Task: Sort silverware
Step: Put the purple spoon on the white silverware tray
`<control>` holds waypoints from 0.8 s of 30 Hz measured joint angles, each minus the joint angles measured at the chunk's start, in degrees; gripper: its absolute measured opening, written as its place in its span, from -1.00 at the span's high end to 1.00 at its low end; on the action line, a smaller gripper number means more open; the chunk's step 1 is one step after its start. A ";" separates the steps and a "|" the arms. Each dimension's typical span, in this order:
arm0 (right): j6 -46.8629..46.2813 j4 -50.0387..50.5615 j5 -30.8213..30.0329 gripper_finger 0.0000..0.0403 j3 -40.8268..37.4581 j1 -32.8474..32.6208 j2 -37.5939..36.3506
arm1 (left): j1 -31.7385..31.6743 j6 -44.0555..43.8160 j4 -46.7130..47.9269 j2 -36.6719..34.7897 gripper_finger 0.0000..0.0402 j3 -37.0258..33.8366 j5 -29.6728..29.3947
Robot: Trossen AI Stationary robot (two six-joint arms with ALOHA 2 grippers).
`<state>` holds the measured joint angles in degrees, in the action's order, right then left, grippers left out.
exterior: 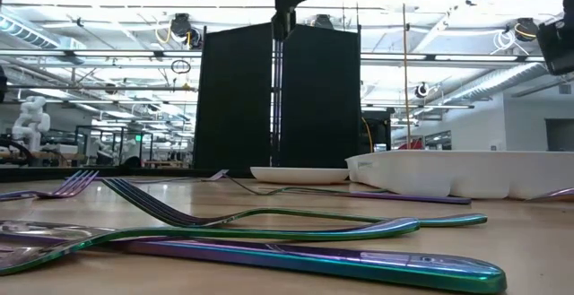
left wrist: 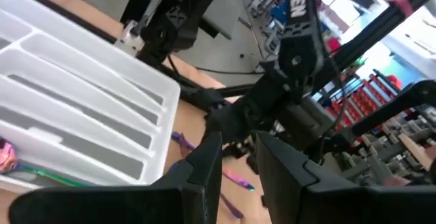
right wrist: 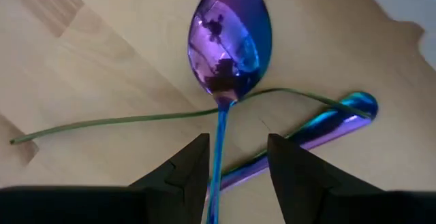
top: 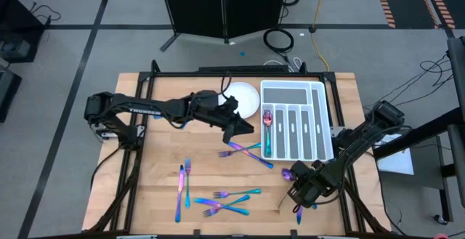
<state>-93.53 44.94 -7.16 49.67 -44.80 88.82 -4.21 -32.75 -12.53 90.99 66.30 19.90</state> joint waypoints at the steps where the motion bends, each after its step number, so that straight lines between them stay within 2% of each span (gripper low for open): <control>1: 0.78 -0.95 -0.01 0.31 -0.41 0.00 0.00 | 0.00 -0.01 -0.77 -0.10 0.55 0.00 0.00; 7: 2.72 -7.49 0.02 0.31 -3.43 -0.15 -0.02 | 0.00 -2.77 -3.65 -0.21 0.55 0.17 0.00; 13: 1.64 -7.56 1.65 0.36 -4.85 -1.01 1.25 | 0.00 -2.95 -3.60 -0.21 0.55 0.21 -0.19; 17: 3.09 -8.57 1.59 0.56 -4.66 -1.86 3.12 | 0.00 -2.97 -3.62 -0.21 0.55 0.22 -0.56; 22: 1.63 -8.39 1.53 0.93 -3.66 -2.23 3.63 | 0.00 -2.99 -3.65 -0.21 0.55 0.22 -0.71; 24: 0.35 -6.60 1.31 0.96 -3.02 -2.22 2.94 | 0.13 -2.99 -3.65 -0.21 0.55 0.22 -0.72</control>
<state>-93.18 38.34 -5.85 46.65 -47.01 91.76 -4.08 -35.75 -16.19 90.78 66.52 19.18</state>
